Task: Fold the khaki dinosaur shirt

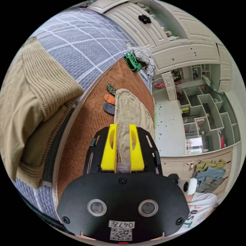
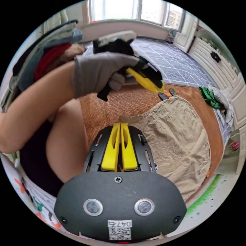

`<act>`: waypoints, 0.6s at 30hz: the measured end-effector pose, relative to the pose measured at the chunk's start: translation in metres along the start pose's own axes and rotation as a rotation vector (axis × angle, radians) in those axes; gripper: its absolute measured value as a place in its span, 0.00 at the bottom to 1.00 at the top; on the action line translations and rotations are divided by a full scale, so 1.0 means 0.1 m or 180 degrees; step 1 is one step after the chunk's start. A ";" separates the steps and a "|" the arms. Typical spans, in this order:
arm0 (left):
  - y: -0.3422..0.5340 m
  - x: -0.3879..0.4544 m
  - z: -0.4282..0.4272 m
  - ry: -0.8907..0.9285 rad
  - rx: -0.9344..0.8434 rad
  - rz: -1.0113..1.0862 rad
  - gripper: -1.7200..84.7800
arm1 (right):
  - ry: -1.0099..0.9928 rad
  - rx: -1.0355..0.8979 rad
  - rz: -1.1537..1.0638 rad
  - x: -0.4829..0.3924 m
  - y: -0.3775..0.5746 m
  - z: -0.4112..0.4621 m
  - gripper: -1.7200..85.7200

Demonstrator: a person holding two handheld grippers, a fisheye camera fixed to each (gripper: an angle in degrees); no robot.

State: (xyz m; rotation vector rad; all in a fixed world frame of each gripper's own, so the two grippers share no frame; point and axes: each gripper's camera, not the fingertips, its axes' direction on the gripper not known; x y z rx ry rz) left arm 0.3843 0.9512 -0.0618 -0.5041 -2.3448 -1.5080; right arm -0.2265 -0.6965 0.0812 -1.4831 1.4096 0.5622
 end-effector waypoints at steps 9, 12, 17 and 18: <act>0.00 -0.19 0.67 0.0304 -0.0249 -0.0398 0.15 | -0.0428 0.0768 0.0339 0.16 0.72 -0.83 0.01; 0.10 -0.23 0.52 0.0389 -0.0033 -0.0530 0.14 | -0.0572 0.0905 0.0426 0.19 0.95 -0.95 0.01; 0.31 -0.07 0.06 0.0289 0.0314 -0.0600 0.14 | -0.0652 0.1150 0.0580 0.28 1.31 -1.10 0.01; 0.38 0.01 -0.09 0.0226 0.0388 -0.0580 0.14 | -0.0613 0.1195 0.0622 0.31 1.39 -1.13 0.01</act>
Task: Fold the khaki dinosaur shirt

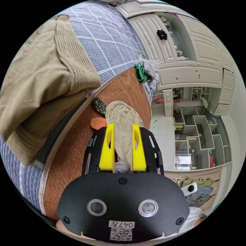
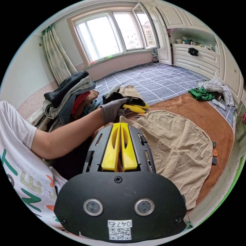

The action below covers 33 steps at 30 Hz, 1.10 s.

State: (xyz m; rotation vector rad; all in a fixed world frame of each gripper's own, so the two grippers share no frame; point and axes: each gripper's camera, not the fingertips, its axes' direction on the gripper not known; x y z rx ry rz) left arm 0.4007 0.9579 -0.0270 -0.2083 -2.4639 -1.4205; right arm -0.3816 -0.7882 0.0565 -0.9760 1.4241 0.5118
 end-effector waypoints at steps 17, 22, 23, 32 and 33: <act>0.24 0.45 -0.31 0.0681 -0.0297 -0.0302 0.20 | 0.0070 0.0400 0.0271 0.56 0.55 -0.56 0.01; 0.19 0.61 -0.83 0.0549 -0.0093 -0.0419 0.15 | -0.0186 0.0191 0.0149 0.54 0.62 -0.40 0.01; 0.19 0.63 -0.90 0.0550 -0.0069 -0.0430 0.13 | -0.0218 0.0169 0.0133 0.53 0.62 -0.37 0.01; 0.20 1.49 -2.11 0.0422 0.0496 -0.0165 0.01 | -0.0458 0.0125 0.0110 0.70 0.64 -0.29 0.01; 0.15 1.81 -2.26 0.0267 0.0509 0.0034 0.01 | -0.0433 0.0161 0.0157 0.77 0.66 -0.35 0.01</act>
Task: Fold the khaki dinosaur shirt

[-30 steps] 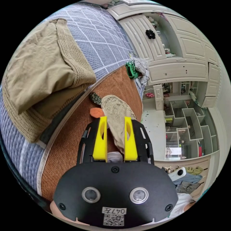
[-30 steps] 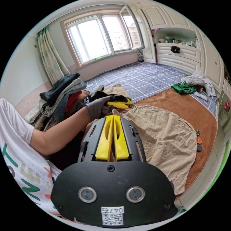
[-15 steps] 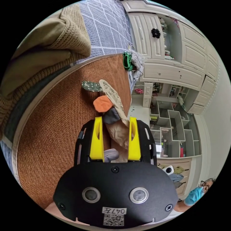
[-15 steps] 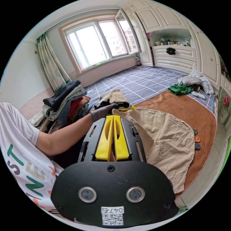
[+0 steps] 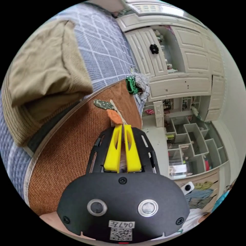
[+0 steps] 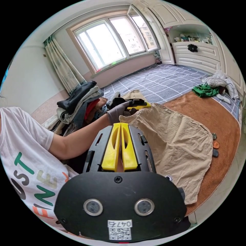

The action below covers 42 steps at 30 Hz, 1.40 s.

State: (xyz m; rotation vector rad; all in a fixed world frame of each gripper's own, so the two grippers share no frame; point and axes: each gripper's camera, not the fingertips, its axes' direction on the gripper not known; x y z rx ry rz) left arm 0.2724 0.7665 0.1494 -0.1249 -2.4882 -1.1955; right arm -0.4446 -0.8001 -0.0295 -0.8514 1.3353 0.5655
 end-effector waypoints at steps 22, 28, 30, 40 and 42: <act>-0.24 3.91 2.68 -0.0962 -0.1676 0.1672 0.14 | 0.1078 -0.1014 0.1811 1.91 1.09 -0.42 0.02; -0.66 4.22 1.02 -0.0702 -0.1388 0.1714 0.16 | 0.1389 -0.0922 0.1949 2.06 1.10 -0.52 0.08; -0.70 4.13 0.42 -0.0853 -0.1440 0.1626 0.15 | 0.1310 -0.0763 0.1923 2.05 1.08 -0.57 0.07; -0.67 2.60 -1.09 -0.0487 -0.1430 0.0601 0.16 | 0.0597 -0.1054 0.0704 1.40 0.23 0.52 0.03; -0.68 2.50 -1.04 -0.0333 -0.1500 0.0495 0.16 | 0.0518 -0.1123 0.0614 1.32 0.13 0.71 0.03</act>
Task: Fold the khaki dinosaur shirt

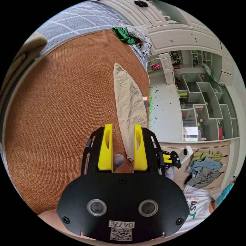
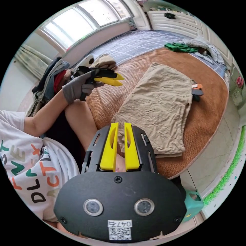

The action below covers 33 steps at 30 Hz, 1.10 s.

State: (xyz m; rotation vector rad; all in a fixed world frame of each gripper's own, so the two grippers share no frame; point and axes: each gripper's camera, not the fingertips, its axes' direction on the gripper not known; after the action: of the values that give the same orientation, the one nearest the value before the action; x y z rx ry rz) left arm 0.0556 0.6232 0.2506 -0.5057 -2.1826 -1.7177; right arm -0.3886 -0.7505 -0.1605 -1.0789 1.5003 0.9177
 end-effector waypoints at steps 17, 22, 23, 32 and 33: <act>-0.34 -0.20 0.40 0.0161 -0.0198 0.0073 0.15 | 0.0435 0.0033 0.0635 0.26 -0.53 0.04 0.03; -0.36 -0.24 0.54 0.0200 -0.0245 0.0111 0.14 | 0.0948 0.0142 0.0914 0.70 -0.86 0.12 0.07; -0.36 -0.25 0.55 0.0203 -0.0248 0.0110 0.14 | 0.1056 0.0079 0.0918 0.72 -0.90 0.16 0.07; -0.42 -0.40 0.80 0.0343 -0.0315 0.0078 0.14 | 0.0687 -0.0136 0.1106 1.04 -0.98 0.59 0.01; -0.43 -0.41 0.84 0.0346 -0.0328 0.0084 0.14 | 0.0740 -0.0081 0.1097 1.02 -0.96 0.56 0.01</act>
State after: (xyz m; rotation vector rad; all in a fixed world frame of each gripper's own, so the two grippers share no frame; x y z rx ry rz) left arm 0.0699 0.6927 0.1757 -0.4533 -2.0123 -1.8070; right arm -0.2874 -0.7448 -0.2723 -0.9870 1.9127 1.0762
